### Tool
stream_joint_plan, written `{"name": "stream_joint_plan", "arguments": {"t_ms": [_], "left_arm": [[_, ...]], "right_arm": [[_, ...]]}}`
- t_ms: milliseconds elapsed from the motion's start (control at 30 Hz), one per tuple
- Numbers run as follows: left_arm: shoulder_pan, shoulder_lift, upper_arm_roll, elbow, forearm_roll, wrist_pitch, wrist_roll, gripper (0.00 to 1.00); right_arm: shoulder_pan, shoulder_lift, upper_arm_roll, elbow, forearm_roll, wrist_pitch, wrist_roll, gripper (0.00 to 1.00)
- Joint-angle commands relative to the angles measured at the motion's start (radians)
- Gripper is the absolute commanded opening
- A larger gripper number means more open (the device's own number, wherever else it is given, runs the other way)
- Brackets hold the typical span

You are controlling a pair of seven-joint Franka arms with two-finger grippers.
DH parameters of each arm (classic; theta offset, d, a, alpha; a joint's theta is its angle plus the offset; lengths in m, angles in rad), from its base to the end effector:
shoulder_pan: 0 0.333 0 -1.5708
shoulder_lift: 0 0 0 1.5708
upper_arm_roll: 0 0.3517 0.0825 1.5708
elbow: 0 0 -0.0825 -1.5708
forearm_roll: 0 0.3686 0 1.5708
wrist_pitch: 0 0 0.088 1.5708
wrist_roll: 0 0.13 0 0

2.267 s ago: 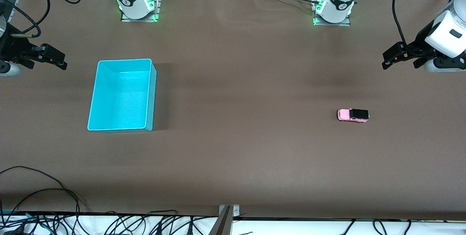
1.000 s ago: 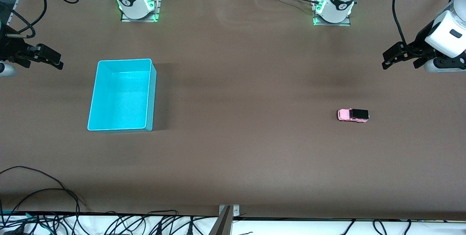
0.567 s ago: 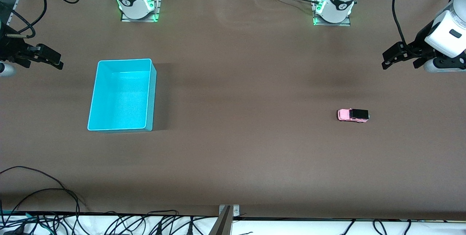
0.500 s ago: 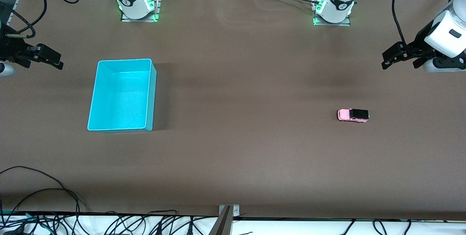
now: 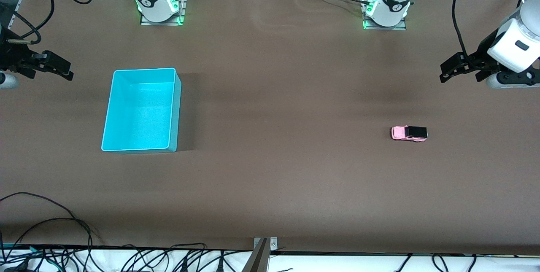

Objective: Wind and store pink jeep toy

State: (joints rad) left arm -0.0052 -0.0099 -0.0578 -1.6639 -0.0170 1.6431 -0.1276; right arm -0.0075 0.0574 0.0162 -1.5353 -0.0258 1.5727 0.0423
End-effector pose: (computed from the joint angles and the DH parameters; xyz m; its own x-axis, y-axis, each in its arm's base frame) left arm 0.5386 -0.0362 0.6061 0.9978 0.0658 -0.0129 0.0660 -0.9977 0.0148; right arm 0.5583 0.0012 0.6221 0.9993 -0.0335 -0.0189 -0.0331 -0.9991 0.0257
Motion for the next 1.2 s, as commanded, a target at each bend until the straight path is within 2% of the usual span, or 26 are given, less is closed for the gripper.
{"name": "stream_joint_plan", "arguments": {"t_ms": [0, 233, 433, 700, 767, 900, 1033, 1167], "left_arm": [[-0.006, 0.037, 0.006, 0.041, 0.006, -0.025, 0.028, 1.00], [-0.018, 0.145, 0.003, 0.055, 0.049, -0.019, 0.022, 1.00], [-0.082, 0.159, -0.008, 0.059, 0.149, -0.023, 0.017, 1.00], [-0.076, 0.189, -0.005, 0.064, 0.141, -0.023, 0.045, 1.00], [-0.076, 0.194, -0.005, 0.064, 0.143, -0.023, 0.097, 1.00], [-0.073, 0.214, -0.002, 0.064, 0.150, -0.017, 0.320, 1.00], [-0.033, 0.263, 0.000, 0.065, 0.150, -0.017, 0.538, 1.00], [0.002, 0.309, 0.000, 0.065, 0.143, -0.009, 0.676, 1.00]], "right_arm": [[-0.002, -0.014, 0.004, -0.012, -0.013, -0.005, 0.010, 1.00], [-0.002, -0.014, 0.002, -0.012, -0.013, -0.006, 0.008, 1.00], [-0.002, -0.014, 0.002, -0.012, -0.013, -0.006, 0.008, 1.00], [-0.002, -0.014, 0.002, -0.012, -0.013, -0.006, 0.008, 1.00], [-0.002, -0.014, 0.002, -0.012, -0.013, -0.006, 0.008, 1.00], [-0.002, -0.014, 0.004, -0.012, -0.013, -0.006, 0.008, 1.00], [-0.002, -0.014, 0.002, -0.012, -0.013, -0.006, 0.008, 1.00], [-0.002, -0.014, 0.002, -0.012, -0.013, -0.006, 0.008, 1.00]]}}
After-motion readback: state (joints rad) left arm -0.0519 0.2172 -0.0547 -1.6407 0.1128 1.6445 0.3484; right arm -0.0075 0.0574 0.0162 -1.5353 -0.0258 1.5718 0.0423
